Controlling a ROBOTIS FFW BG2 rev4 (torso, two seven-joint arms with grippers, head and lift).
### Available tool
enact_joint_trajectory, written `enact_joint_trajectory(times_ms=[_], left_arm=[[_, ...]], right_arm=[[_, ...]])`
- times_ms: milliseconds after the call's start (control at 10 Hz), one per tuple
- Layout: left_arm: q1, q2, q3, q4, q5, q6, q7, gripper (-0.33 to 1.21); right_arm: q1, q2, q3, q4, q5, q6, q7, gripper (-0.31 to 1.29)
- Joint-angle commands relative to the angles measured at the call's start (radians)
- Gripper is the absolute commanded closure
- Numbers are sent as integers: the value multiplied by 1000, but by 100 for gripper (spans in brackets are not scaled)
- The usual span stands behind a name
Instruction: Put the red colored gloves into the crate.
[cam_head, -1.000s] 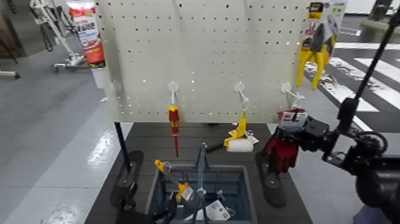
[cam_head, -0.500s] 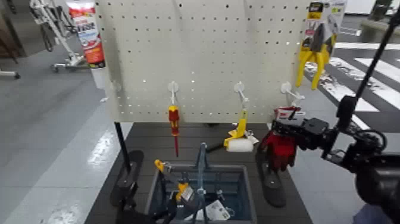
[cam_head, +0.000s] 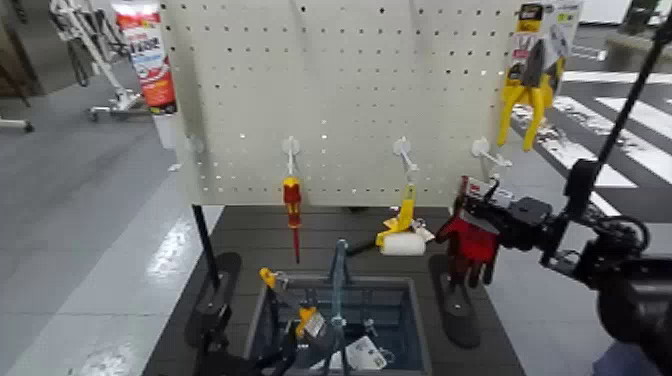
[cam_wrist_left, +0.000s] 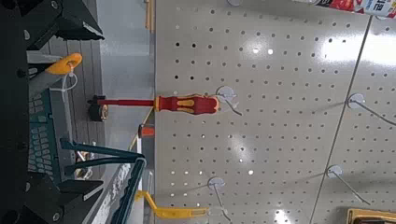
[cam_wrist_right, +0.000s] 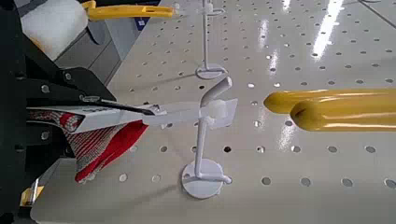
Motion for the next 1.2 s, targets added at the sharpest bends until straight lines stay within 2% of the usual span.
enact_joint_trajectory(times_ms=[100, 400, 600, 900, 1200], left_arm=[[1, -101, -2, 0, 0, 0, 0, 17], [1, -101, -2, 0, 0, 0, 0, 17], [1, -101, -2, 0, 0, 0, 0, 17], [4, -103, 0, 0, 0, 0, 0, 17], [6, -101, 1, -2, 0, 0, 0, 17]], right_arm=[[0, -1, -1, 0, 2, 0, 0, 107], [0, -4, -3, -3, 3, -2, 2, 107], [4, -4, -19, -17, 5, -2, 5, 107], [49, -15, -82, -124, 14, 46, 20, 107], [116, -20, -121, -261, 5, 104, 14, 107]])
